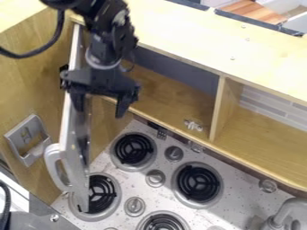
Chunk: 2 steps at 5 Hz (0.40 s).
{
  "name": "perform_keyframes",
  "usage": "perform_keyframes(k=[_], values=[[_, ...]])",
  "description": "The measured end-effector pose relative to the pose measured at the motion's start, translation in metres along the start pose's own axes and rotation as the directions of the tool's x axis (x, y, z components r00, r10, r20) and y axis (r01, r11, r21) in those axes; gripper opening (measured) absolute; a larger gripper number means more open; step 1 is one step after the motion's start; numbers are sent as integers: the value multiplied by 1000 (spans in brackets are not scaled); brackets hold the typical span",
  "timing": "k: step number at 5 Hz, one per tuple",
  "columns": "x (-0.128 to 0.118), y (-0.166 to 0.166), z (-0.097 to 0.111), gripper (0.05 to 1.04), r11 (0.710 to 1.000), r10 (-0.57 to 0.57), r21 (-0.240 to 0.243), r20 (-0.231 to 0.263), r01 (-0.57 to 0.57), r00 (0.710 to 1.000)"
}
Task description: Open microwave
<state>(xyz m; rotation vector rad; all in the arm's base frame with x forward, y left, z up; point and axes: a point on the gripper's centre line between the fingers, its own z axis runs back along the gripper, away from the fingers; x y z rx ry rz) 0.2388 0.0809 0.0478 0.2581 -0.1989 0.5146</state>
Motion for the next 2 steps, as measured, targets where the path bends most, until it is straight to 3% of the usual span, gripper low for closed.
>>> perform_keyframes(k=[2], values=[[12,5,36,998,999,26,30,86,-29,996]])
